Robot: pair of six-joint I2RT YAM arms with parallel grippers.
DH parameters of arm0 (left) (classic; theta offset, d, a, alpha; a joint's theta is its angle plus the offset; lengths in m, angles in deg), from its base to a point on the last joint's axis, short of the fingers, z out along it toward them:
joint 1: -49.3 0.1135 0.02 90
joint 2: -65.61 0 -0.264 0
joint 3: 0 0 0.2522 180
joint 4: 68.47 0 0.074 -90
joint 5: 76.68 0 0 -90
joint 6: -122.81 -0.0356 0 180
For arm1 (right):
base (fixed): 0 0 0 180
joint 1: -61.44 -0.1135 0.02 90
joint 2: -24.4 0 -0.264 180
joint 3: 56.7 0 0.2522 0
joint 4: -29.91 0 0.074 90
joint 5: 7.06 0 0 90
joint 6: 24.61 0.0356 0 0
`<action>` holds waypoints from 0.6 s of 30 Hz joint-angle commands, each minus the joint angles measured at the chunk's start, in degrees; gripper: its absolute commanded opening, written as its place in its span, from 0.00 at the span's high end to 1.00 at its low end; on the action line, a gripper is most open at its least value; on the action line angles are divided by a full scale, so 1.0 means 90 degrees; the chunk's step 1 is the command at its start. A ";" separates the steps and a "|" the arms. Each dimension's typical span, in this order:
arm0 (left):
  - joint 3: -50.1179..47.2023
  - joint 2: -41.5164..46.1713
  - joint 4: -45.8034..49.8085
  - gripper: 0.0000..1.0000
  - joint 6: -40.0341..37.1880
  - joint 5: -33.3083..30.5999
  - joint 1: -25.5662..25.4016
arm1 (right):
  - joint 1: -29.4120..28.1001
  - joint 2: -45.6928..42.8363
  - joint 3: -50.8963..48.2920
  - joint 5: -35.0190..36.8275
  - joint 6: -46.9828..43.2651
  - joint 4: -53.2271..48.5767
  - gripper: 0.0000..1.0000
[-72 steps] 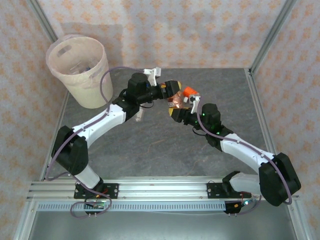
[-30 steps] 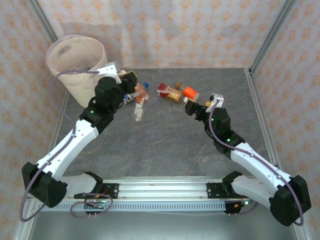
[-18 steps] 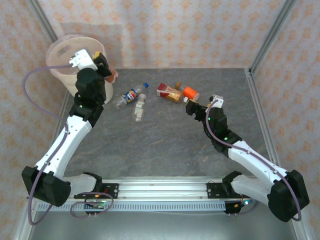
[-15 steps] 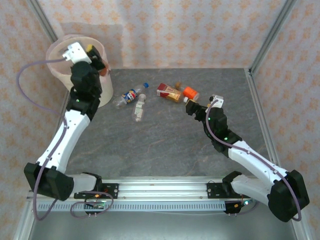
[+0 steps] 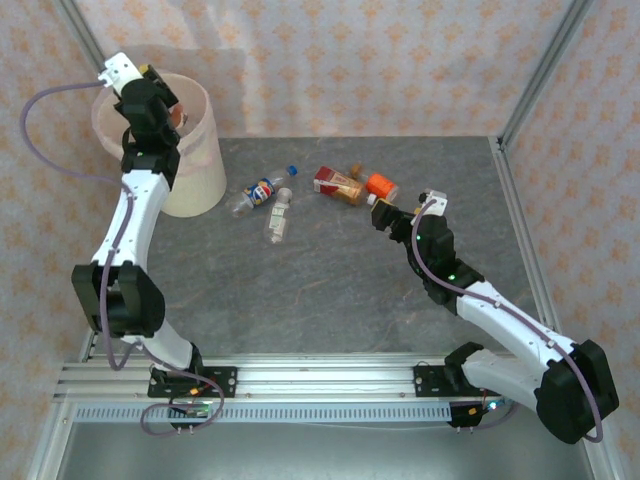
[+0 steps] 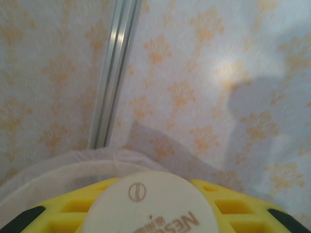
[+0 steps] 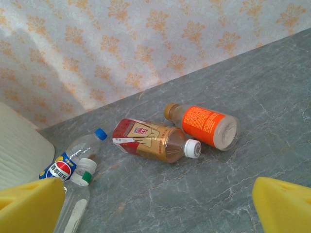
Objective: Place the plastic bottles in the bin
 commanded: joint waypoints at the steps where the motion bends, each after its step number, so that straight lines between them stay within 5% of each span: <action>1: 0.0502 -0.0282 0.0345 0.60 0.0436 0.0202 0.0081 | 0.0027 -0.0130 0.0071 0.0177 0.0096 -0.0118 0.01; 10: 0.2779 -0.1652 0.3810 0.49 0.1913 0.1687 0.0341 | 0.0028 -0.0155 0.0044 0.0198 0.0081 -0.0165 0.01; 18: 0.3081 -0.1891 0.4673 0.29 0.2207 0.3039 0.0320 | 0.0047 -0.0011 0.0075 0.0100 0.0087 -0.0157 0.01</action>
